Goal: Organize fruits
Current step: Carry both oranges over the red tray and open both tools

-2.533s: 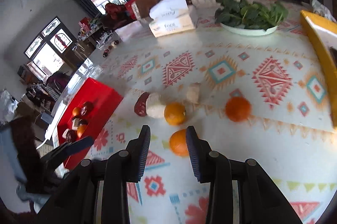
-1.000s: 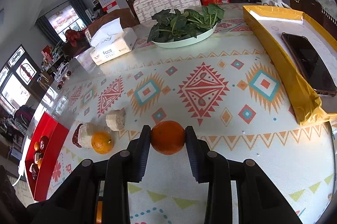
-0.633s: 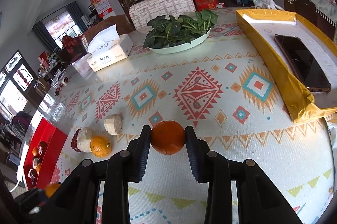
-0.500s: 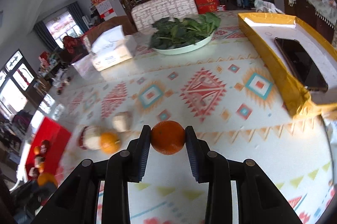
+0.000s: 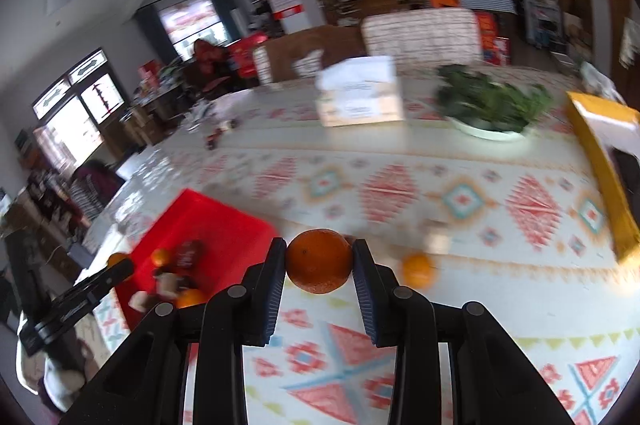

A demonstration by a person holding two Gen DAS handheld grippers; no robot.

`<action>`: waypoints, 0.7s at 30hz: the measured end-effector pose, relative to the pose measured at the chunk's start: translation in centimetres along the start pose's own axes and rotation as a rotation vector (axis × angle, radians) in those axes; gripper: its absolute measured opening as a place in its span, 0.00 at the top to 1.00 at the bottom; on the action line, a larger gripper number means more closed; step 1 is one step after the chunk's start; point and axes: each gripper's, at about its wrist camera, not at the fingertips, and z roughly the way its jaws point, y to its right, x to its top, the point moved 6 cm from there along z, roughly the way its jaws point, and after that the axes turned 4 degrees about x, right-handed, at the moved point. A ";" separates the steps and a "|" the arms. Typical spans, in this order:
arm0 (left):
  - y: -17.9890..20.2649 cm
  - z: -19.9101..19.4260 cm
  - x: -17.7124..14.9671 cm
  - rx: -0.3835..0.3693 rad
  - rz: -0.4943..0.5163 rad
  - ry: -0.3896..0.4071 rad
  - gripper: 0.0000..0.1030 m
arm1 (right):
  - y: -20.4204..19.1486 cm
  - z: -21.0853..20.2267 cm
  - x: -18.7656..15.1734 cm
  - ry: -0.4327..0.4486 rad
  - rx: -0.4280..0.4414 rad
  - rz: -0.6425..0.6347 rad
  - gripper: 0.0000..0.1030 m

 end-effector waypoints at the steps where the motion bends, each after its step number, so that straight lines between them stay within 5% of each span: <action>1: -1.1 0.0 0.5 0.022 -0.001 0.003 0.67 | -1.3 0.8 0.2 -0.012 0.017 -0.011 0.65; 12: -5.9 5.6 3.1 0.088 0.005 -0.080 0.67 | -10.0 10.3 -2.1 -0.177 0.090 -0.119 0.64; 21: -6.7 9.8 3.7 0.110 -0.004 -0.146 0.67 | -11.2 15.4 -3.8 -0.271 0.069 -0.158 0.64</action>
